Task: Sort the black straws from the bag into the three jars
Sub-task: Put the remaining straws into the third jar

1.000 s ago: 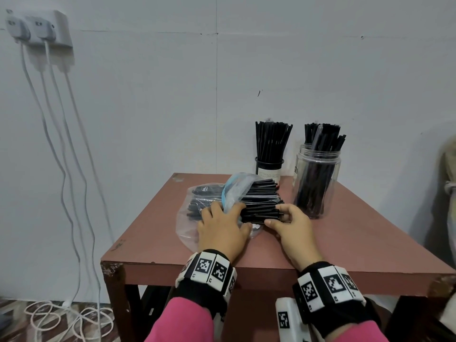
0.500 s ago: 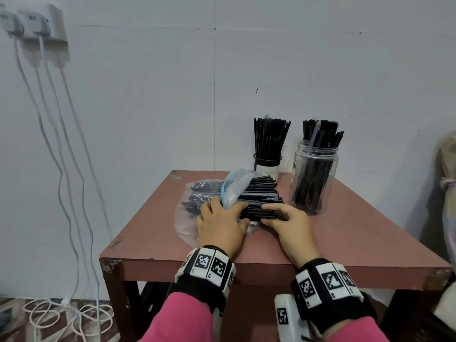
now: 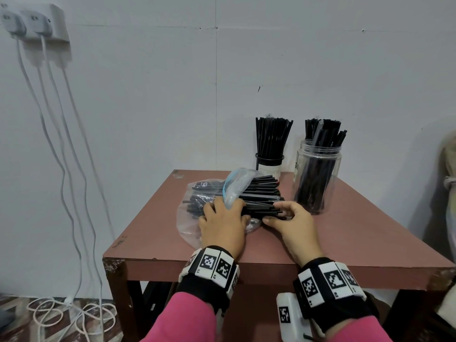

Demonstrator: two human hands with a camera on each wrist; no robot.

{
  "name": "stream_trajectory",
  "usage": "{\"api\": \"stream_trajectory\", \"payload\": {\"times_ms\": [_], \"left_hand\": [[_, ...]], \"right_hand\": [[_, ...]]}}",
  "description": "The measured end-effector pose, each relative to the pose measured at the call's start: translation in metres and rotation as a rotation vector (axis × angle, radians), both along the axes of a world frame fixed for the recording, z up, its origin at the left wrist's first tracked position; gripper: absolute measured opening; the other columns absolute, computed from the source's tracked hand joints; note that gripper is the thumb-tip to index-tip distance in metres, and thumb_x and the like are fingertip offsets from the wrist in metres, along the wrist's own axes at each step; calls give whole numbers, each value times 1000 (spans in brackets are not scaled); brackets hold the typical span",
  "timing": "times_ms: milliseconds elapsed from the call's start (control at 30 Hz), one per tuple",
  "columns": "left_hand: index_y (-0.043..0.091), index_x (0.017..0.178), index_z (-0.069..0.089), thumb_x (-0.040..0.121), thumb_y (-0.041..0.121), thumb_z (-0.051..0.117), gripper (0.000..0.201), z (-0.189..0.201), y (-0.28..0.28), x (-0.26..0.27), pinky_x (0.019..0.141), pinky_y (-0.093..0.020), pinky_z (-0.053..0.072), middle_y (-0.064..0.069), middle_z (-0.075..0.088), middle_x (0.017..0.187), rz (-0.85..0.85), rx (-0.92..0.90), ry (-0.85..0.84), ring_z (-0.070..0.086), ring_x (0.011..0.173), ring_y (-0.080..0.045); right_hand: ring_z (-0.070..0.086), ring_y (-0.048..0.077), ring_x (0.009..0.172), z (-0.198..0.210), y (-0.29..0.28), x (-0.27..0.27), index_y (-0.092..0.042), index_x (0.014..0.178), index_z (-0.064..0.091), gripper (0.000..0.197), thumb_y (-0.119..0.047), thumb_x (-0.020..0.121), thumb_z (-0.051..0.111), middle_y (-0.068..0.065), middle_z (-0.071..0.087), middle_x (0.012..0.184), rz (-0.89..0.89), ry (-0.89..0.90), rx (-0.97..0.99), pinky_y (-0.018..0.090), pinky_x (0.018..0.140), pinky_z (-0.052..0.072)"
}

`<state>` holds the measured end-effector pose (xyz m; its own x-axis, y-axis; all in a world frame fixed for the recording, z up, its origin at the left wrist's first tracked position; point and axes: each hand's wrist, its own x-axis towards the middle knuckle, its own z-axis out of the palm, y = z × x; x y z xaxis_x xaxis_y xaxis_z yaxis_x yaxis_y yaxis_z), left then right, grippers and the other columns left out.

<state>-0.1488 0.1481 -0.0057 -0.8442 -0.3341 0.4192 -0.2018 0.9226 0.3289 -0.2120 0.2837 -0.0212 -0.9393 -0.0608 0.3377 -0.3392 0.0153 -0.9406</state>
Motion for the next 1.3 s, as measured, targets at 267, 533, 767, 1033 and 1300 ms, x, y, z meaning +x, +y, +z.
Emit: {"api": "stream_trajectory", "payload": {"times_ms": [267,533,767,1033,1300], "left_hand": [[34,126,41,100,45,37,29,-1,0,-1,94,-45,36,-5,37,130,5,9,10,32,118,-30],[33,127,42,99,45,38,30,0,0,-1,94,-45,36,-5,38,131,5,10,13,32,118,-30],[33,128,40,100,45,36,31,-1,-1,-2,93,-45,37,-5,37,131,14,1,10,33,118,-30],[38,136,37,98,48,38,39,1,-1,-1,96,-43,35,-5,36,137,-41,-38,-26,33,121,-31],[49,143,32,100,29,34,48,7,-5,1,109,-36,21,0,38,145,-280,363,21,26,129,-26]], "right_hand": [[57,17,80,2,1,-2,-27,78,60,29,-10,70,82,4,60,86,-183,40,135,32,75,47],[60,15,77,6,1,4,-22,94,58,34,1,75,76,-2,59,84,-98,9,41,21,68,46],[69,17,77,8,-6,9,-28,110,62,62,16,69,74,0,67,107,199,-5,33,33,78,58],[71,11,71,11,-4,11,-12,98,67,21,5,90,59,5,73,81,217,-42,-208,16,61,53],[70,10,70,15,2,5,-9,107,59,28,3,83,67,7,71,78,173,-111,-432,18,66,57]]}}
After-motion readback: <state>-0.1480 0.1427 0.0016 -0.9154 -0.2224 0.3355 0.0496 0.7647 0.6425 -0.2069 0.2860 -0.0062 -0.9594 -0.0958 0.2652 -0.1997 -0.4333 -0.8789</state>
